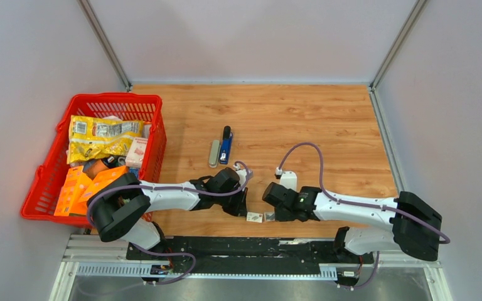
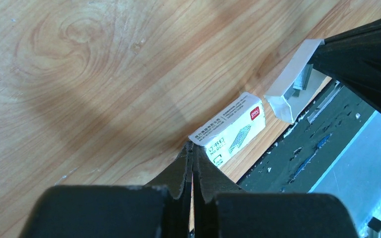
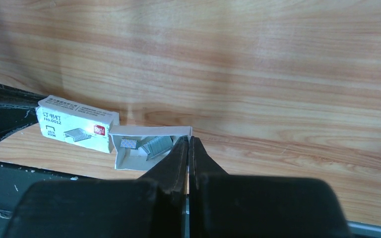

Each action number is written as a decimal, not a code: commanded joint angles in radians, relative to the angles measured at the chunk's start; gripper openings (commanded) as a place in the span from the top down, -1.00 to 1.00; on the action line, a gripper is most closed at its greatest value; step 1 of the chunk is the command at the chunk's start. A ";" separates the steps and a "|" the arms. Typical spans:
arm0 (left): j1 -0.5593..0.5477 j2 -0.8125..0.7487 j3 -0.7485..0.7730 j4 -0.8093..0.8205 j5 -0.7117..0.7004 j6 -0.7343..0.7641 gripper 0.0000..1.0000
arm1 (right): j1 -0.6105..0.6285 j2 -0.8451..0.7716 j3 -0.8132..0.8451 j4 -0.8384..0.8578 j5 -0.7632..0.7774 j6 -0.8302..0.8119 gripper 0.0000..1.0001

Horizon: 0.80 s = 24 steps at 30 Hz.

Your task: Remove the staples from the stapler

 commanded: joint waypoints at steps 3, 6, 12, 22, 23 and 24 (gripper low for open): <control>-0.014 0.011 -0.023 -0.017 -0.014 0.001 1.00 | 0.038 0.017 0.002 0.008 0.036 0.056 1.00; -0.017 0.012 -0.023 -0.017 -0.014 0.001 1.00 | 0.044 0.029 -0.001 0.017 0.036 0.062 1.00; -0.018 0.015 -0.023 -0.019 -0.016 0.001 1.00 | 0.047 0.039 -0.009 0.030 0.039 0.065 1.00; -0.021 0.026 -0.016 -0.019 -0.013 -0.001 1.00 | 0.047 0.082 -0.009 0.062 0.038 0.054 1.00; -0.023 0.026 -0.012 -0.019 -0.011 0.001 1.00 | 0.047 0.085 -0.007 0.060 0.041 0.053 1.00; -0.023 0.029 -0.012 -0.019 -0.011 0.001 1.00 | 0.049 0.088 -0.004 0.063 0.041 0.052 1.00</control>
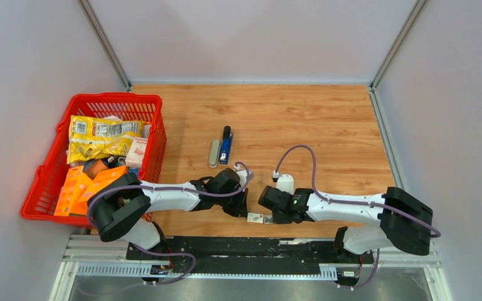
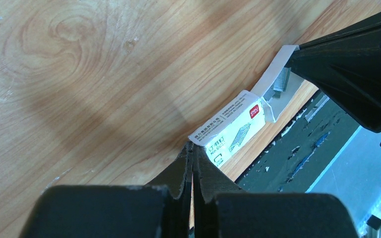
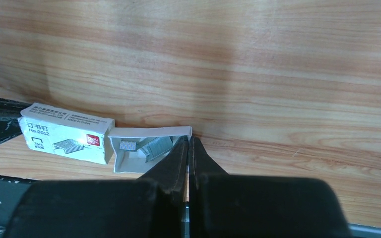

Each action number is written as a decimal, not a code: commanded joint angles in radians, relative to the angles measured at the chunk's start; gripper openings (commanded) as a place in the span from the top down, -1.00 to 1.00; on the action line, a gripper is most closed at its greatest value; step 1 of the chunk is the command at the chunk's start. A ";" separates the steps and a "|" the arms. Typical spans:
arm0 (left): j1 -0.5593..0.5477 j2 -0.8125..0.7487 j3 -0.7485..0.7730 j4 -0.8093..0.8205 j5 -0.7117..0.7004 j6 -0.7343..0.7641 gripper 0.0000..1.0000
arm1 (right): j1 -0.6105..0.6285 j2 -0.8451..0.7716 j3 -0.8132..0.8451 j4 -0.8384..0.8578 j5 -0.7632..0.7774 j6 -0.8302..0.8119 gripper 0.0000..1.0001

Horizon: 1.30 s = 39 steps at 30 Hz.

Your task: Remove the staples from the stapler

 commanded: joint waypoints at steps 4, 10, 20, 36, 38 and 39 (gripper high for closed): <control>-0.018 0.035 -0.003 -0.027 -0.008 0.009 1.00 | 0.007 0.027 0.014 0.039 0.044 0.006 1.00; -0.024 0.049 0.003 -0.027 -0.008 0.007 1.00 | 0.007 0.055 0.048 0.040 0.051 -0.007 1.00; -0.030 0.053 0.001 -0.027 -0.003 0.006 1.00 | 0.007 0.075 0.058 0.034 0.078 0.020 1.00; -0.038 0.070 0.004 0.001 0.038 0.004 1.00 | 0.009 0.053 0.055 -0.042 0.178 0.089 1.00; -0.036 0.066 0.006 -0.001 0.040 0.003 1.00 | 0.010 0.030 0.051 -0.045 0.184 0.098 1.00; -0.038 0.064 0.006 -0.002 0.040 0.001 1.00 | 0.010 0.024 0.051 -0.045 0.190 0.101 1.00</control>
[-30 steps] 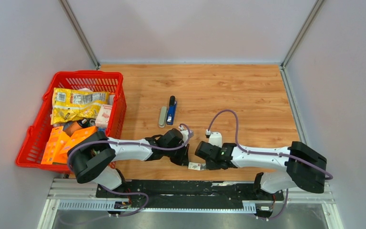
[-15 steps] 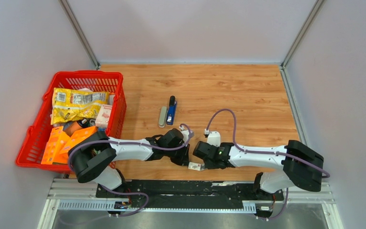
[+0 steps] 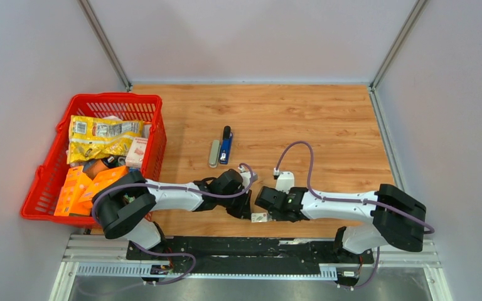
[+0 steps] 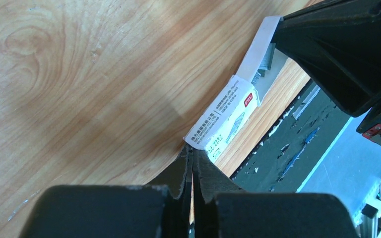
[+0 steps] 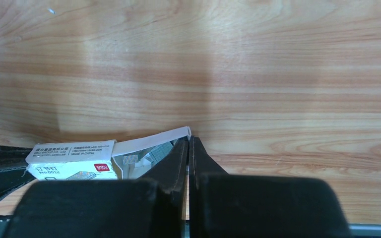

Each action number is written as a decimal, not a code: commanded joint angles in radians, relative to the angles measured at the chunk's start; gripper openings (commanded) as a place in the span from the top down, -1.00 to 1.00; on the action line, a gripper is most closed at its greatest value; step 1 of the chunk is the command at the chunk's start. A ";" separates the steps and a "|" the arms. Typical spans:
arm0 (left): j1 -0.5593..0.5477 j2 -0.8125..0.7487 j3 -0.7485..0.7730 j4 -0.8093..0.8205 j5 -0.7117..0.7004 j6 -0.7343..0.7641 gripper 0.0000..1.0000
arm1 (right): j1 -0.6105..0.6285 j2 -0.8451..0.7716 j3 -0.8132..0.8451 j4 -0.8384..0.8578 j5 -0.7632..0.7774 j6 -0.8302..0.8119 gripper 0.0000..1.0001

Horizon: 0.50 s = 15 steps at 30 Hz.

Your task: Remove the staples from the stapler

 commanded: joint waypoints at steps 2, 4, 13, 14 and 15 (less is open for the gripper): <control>-0.016 0.021 -0.005 -0.051 -0.002 0.002 1.00 | 0.006 -0.050 0.005 -0.010 0.074 0.051 1.00; -0.016 0.027 -0.005 -0.050 -0.002 0.002 1.00 | 0.009 -0.047 0.007 -0.010 0.078 0.050 1.00; -0.017 0.044 -0.005 -0.021 0.021 -0.006 1.00 | 0.035 -0.021 0.014 0.002 0.088 0.068 1.00; -0.017 0.048 -0.006 -0.017 0.022 -0.007 1.00 | 0.040 -0.020 0.014 0.002 0.092 0.071 1.00; -0.017 0.051 -0.003 -0.014 0.028 -0.007 1.00 | 0.043 -0.018 0.014 0.002 0.095 0.073 1.00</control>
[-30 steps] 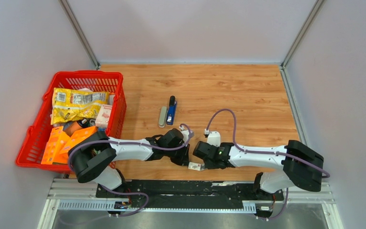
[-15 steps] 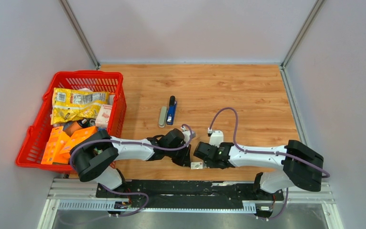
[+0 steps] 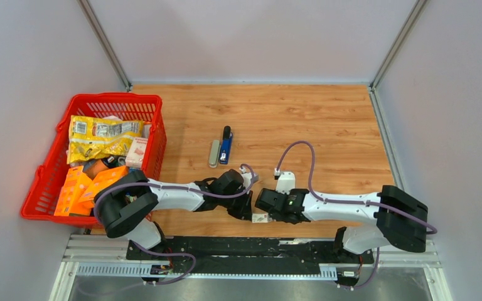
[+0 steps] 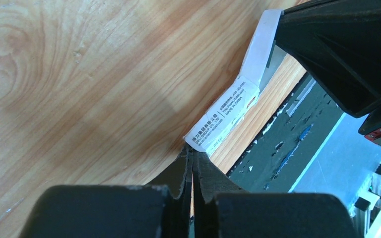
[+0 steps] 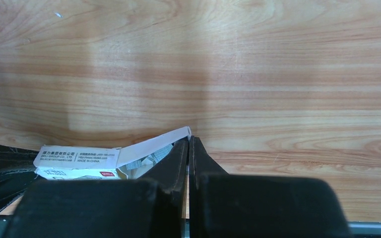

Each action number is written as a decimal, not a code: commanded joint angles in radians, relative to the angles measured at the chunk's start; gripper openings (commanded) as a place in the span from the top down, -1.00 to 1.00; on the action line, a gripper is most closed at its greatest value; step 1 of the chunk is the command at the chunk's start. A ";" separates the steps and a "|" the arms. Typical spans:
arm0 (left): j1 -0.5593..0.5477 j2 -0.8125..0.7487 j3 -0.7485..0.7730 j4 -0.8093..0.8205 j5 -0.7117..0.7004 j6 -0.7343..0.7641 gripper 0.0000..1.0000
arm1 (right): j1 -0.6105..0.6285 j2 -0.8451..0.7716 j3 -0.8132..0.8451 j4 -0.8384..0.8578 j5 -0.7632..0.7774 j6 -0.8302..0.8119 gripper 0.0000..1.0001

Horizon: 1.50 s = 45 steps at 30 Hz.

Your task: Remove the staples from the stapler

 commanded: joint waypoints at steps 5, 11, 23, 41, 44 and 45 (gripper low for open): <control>-0.012 0.073 0.003 -0.012 0.026 -0.003 1.00 | 0.031 0.007 0.019 0.022 0.059 0.058 1.00; -0.012 0.056 0.003 -0.012 0.020 -0.009 1.00 | 0.038 -0.012 0.007 -0.012 0.074 0.102 1.00; -0.012 0.033 -0.005 -0.018 -0.005 -0.032 1.00 | 0.048 -0.075 -0.056 -0.002 0.030 0.178 1.00; -0.012 0.011 0.016 -0.038 0.006 -0.024 1.00 | 0.103 -0.006 0.008 -0.013 0.044 0.198 1.00; -0.012 0.005 0.015 -0.047 0.006 -0.026 1.00 | 0.103 -0.009 0.010 -0.036 0.054 0.208 1.00; -0.014 0.001 0.015 -0.053 0.003 -0.027 1.00 | 0.103 -0.009 0.010 -0.044 0.062 0.215 1.00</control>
